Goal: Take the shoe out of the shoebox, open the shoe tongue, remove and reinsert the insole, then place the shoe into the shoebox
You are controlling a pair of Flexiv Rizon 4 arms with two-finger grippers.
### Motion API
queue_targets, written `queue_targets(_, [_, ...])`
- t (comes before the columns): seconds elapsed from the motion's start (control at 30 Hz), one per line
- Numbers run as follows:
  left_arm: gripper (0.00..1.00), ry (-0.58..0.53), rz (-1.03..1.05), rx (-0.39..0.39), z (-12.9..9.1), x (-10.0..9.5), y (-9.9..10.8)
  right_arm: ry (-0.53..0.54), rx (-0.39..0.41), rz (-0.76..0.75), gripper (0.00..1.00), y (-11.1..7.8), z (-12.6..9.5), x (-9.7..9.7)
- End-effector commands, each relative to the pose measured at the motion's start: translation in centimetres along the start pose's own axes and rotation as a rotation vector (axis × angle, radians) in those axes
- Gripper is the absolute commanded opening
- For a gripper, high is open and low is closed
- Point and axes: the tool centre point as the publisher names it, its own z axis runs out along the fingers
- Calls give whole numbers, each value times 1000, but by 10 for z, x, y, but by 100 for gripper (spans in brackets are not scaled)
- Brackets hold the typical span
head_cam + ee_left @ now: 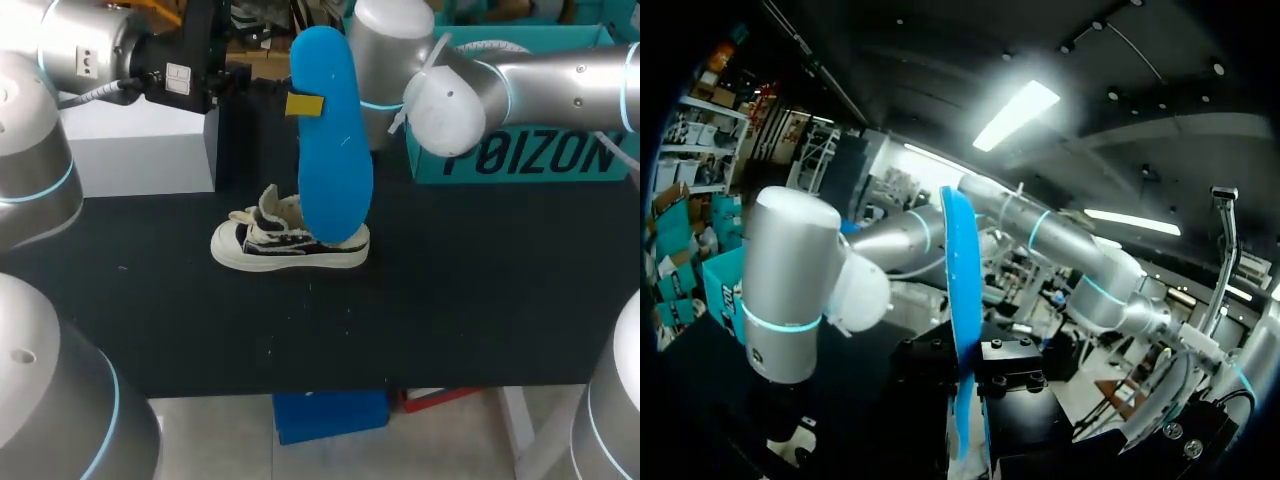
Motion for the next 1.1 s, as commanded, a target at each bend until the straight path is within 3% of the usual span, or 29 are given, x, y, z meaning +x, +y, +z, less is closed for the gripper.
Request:
queue_targets(0.03, [0,-5,2,3,2,0,1,10,56,-4,100,7,3,-3])
queue_targets(0.5, [0,-5,2,3,2,0,1,16,63,-1,100,6,4,-2])
queue_targets(1.1, [0,-5,2,3,2,0,1,-40,-18,27,100,-13,-19,19])
